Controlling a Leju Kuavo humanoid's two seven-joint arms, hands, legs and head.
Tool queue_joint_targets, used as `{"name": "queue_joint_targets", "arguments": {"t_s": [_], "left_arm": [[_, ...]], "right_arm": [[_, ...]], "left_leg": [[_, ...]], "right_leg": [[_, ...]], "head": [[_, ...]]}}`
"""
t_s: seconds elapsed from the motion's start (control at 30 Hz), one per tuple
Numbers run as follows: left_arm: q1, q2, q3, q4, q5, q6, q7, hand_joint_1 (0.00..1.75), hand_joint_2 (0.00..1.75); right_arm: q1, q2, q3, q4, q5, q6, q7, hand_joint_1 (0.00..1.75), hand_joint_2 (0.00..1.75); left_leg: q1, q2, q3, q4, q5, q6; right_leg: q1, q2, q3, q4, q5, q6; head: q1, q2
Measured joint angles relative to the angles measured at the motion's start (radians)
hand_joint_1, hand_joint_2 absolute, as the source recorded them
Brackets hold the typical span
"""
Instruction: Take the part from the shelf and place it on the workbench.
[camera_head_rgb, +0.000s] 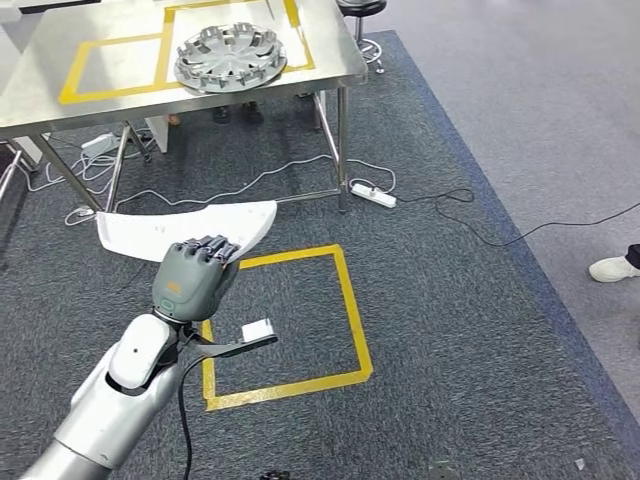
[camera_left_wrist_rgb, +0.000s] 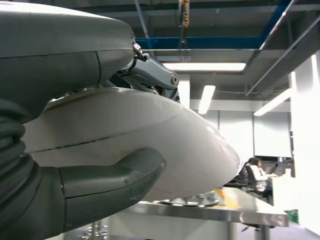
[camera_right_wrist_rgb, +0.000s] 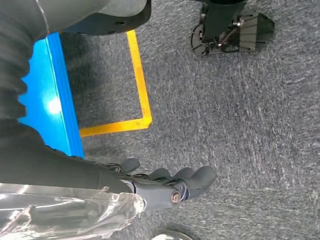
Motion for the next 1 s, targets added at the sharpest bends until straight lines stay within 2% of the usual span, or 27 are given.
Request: {"name": "queue_joint_targets", "arguments": {"t_s": [0.03,0.1,0.13,0.17,0.27,0.33,0.4,0.43,0.53,0.63,0.77,1.0], "left_arm": [[-0.001,0.000,0.000,0.000,0.000,0.000,0.000,1.75,1.75],[-0.004,0.000,0.000,0.000,0.000,0.000,0.000,1.75,1.75],[-0.006,0.000,0.000,0.000,0.000,0.000,0.000,1.75,1.75],[-0.008,-0.001,0.000,0.000,0.000,0.000,0.000,1.75,1.75],[-0.008,-0.001,0.000,0.000,0.000,0.000,0.000,1.75,1.75],[-0.008,-0.003,0.000,0.000,0.000,0.001,0.000,1.75,1.75],[-0.008,-0.004,0.000,0.000,0.000,0.001,0.000,1.75,1.75],[-0.007,-0.004,0.000,0.000,0.000,0.001,0.000,1.75,1.75],[-0.006,-0.004,-0.001,0.000,0.000,0.001,0.000,1.75,1.75],[-0.005,-0.005,-0.001,0.000,0.000,0.002,0.000,1.75,1.75],[-0.005,-0.006,-0.001,0.000,0.000,0.002,0.000,1.75,1.75],[-0.005,-0.010,-0.002,0.000,0.000,0.002,-0.001,1.75,1.75]], "right_arm": [[0.000,0.000,0.000,0.000,0.000,0.000,0.000,0.00,1.75],[-0.001,0.000,0.000,0.000,0.000,0.000,-0.001,0.00,1.75],[-0.001,0.000,0.000,0.000,0.000,0.000,-0.001,0.00,1.75],[-0.002,0.000,0.000,0.000,-0.001,0.000,-0.001,0.00,1.75],[-0.002,-0.001,-0.001,0.000,-0.010,-0.001,-0.007,0.00,1.75],[-0.003,-0.001,-0.001,0.000,-0.012,-0.005,-0.010,0.00,1.75],[-0.005,-0.002,-0.001,0.000,-0.012,-0.011,-0.010,0.00,1.75],[-0.007,-0.002,-0.001,0.000,-0.012,-0.013,-0.009,0.00,1.75],[-0.007,-0.002,-0.001,0.000,-0.012,-0.017,-0.006,0.00,1.75],[-0.006,-0.002,-0.002,0.000,-0.012,-0.018,-0.002,0.00,1.75],[-0.006,-0.002,-0.002,0.000,-0.012,-0.018,0.002,0.00,1.75],[-0.006,-0.002,-0.003,0.000,-0.014,-0.018,0.003,0.00,1.75]], "left_leg": [[0.000,0.004,0.023,-0.044,0.030,0.001],[-0.002,0.034,0.098,-0.184,0.092,0.004],[-0.004,0.048,0.126,-0.238,0.107,0.009],[-0.006,0.058,0.140,-0.268,0.111,0.015],[-0.007,0.044,0.139,-0.278,0.110,0.036],[-0.007,0.035,0.141,-0.279,0.113,0.042],[-0.008,0.030,0.142,-0.277,0.111,0.042],[-0.009,0.028,0.142,-0.277,0.111,0.043],[-0.010,0.028,0.140,-0.277,0.111,0.045],[-0.011,0.029,0.140,-0.277,0.111,0.046],[-0.009,0.029,0.140,-0.277,0.112,0.046],[-0.007,0.029,0.140,-0.279,0.115,0.042]], "right_leg": [[0.000,-0.007,0.001,0.000,-0.001,0.001],[0.004,-0.019,0.005,0.002,-0.005,0.008],[0.007,-0.025,0.006,0.003,-0.007,0.012],[0.011,-0.030,0.006,0.004,-0.009,0.017],[0.011,-0.041,0.008,0.002,-0.011,0.033],[0.010,-0.034,0.009,-0.003,-0.011,0.025],[0.010,-0.028,0.011,-0.010,-0.008,0.010],[0.010,-0.029,0.012,-0.011,-0.007,0.011],[0.009,-0.028,0.019,-0.017,-0.001,0.025],[0.009,-0.027,0.019,-0.019,0.001,0.033],[0.009,-0.027,0.019,-0.019,0.001,0.037],[0.011,-0.027,0.016,-0.017,0.001,0.036]], "head": [[0.000,0.000],[-0.001,0.000],[-0.001,0.000],[-0.001,0.000],[0.002,0.000],[0.007,0.000],[0.013,0.000],[0.013,0.000],[0.013,0.000],[0.013,0.000],[0.013,0.000],[0.013,0.000]]}}
